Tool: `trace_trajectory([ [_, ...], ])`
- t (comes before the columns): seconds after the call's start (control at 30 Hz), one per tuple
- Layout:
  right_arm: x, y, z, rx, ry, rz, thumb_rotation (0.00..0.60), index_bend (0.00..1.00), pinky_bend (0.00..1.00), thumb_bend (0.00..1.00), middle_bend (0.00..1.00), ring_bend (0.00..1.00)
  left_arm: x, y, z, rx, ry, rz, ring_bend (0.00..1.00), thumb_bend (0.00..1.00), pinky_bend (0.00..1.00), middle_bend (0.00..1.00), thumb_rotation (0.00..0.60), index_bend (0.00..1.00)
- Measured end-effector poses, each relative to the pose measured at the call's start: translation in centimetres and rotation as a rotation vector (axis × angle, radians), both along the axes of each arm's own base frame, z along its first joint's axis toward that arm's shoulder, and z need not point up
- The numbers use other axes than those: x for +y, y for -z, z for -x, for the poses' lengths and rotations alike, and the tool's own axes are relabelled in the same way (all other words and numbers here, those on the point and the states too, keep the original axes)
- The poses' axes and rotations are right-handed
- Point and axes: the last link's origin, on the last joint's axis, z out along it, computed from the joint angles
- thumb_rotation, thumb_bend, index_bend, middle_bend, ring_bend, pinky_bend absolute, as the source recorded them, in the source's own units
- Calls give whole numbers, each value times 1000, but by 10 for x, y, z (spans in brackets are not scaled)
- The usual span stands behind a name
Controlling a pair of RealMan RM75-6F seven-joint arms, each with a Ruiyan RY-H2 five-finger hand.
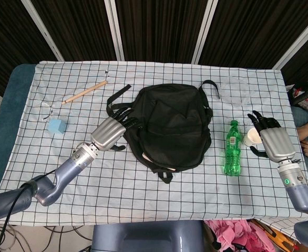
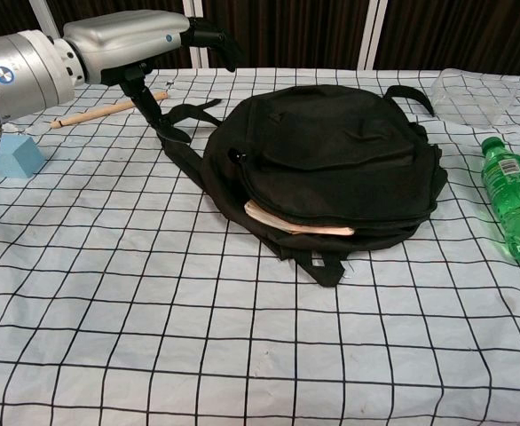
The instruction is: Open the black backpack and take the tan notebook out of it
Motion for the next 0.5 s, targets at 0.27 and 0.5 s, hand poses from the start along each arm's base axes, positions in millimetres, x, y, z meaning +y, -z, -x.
trace_trajectory([
  [0.27, -3, 6, -5, -21, -7, -1, 600, 38, 143, 201, 13, 139, -4, 15, -8, -33, 2, 35, 14, 62, 67, 232, 600, 191],
  [0.5, 0, 8, 1, -19, 18, -6, 600, 37, 143, 201, 13, 138, -8, 31, -7, -6, 11, 56, 14, 62, 66, 232, 600, 191],
])
